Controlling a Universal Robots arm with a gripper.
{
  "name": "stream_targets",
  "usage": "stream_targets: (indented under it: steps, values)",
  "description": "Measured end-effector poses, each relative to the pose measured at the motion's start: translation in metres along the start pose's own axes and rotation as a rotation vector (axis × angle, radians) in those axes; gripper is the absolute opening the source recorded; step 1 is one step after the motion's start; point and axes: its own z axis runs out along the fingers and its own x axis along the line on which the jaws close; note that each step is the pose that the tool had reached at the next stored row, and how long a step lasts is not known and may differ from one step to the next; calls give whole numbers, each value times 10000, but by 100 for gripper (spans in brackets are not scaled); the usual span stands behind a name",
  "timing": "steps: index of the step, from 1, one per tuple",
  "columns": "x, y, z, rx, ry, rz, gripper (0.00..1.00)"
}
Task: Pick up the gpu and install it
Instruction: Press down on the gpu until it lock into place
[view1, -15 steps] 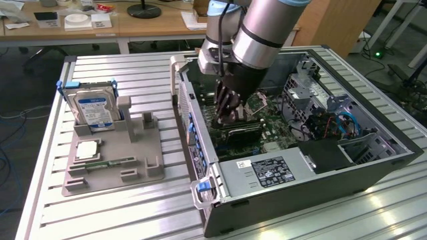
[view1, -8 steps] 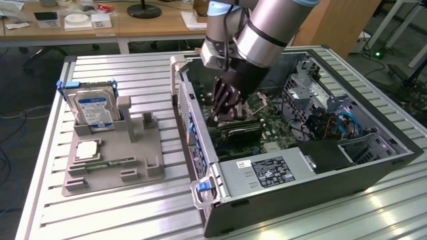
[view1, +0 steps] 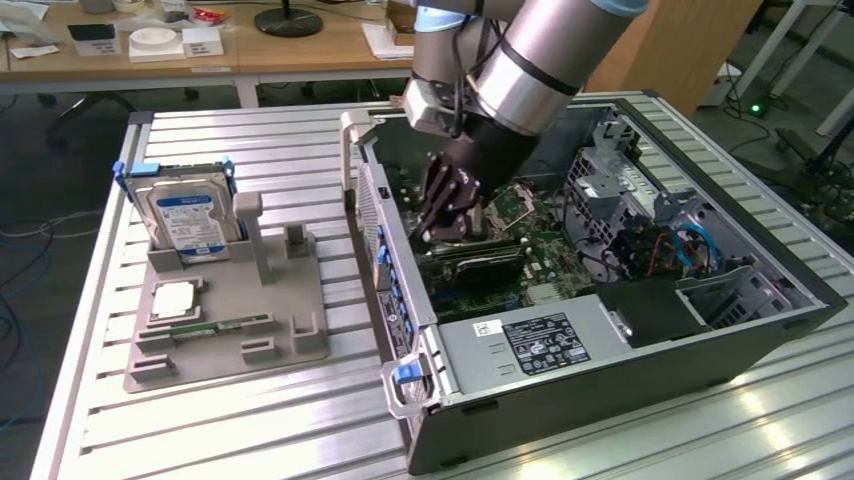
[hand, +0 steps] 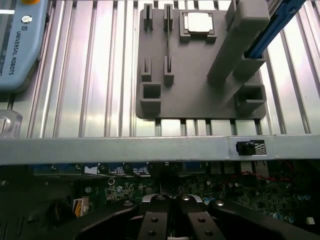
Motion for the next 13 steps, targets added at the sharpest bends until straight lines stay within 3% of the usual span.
stream_targets:
  steps: [11,12,13]
  values:
    - [-15,3,83,8,-7,-7,10]
    - [-22,2,86,45,-10,-15,10]
    - [-27,2,86,123,-5,-33,10]
